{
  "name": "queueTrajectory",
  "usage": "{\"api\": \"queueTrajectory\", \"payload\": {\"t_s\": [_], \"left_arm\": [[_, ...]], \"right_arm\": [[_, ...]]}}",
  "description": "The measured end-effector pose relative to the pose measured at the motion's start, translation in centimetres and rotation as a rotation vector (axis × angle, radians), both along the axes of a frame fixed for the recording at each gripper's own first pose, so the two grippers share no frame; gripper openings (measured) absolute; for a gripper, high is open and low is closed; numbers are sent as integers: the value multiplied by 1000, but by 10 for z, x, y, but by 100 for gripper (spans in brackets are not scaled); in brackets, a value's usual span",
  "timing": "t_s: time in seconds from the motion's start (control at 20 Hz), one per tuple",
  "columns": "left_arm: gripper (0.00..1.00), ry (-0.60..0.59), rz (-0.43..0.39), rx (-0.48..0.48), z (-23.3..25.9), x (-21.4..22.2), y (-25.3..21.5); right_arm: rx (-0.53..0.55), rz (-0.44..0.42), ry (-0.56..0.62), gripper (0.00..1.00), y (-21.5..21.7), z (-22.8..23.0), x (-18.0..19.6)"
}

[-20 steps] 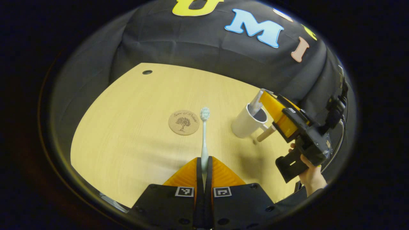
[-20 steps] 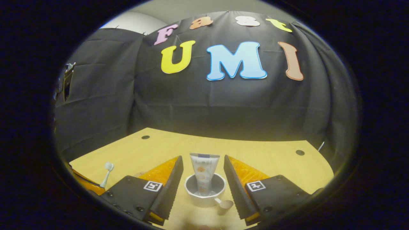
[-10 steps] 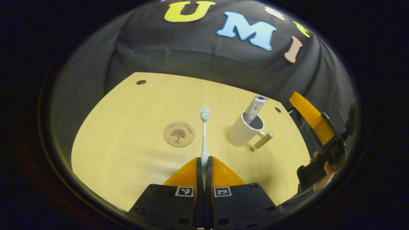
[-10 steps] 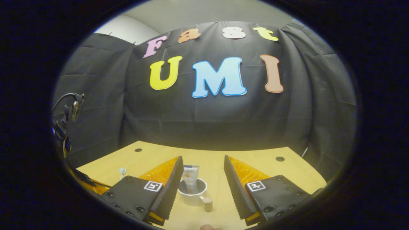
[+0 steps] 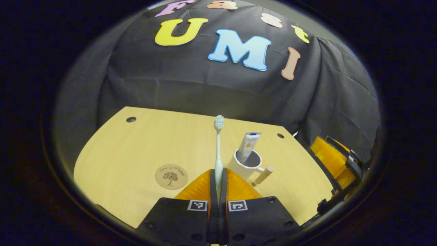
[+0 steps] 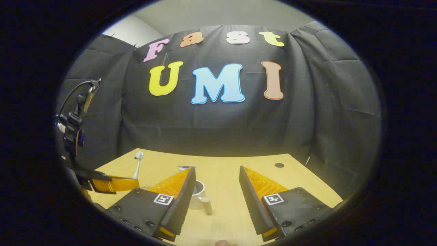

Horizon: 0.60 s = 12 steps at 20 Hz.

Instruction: Put the toothbrush and toothpaste on the desktop into the cup, then pick up the cup and place it on the coaster on the desktop.

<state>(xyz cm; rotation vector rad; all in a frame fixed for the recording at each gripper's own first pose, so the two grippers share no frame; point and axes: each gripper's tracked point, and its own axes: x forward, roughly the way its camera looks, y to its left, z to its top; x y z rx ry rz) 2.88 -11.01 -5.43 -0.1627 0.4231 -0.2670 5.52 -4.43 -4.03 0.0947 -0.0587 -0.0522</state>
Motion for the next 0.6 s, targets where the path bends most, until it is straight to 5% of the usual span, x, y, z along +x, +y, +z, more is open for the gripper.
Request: {"api": "queueTrajectory", "payload": {"t_s": [0.6], "left_arm": [[8, -333, -101, -69, 66, 50, -55]], "right_arm": [[9, -78, 62, 81, -18, -12, -23]]}}
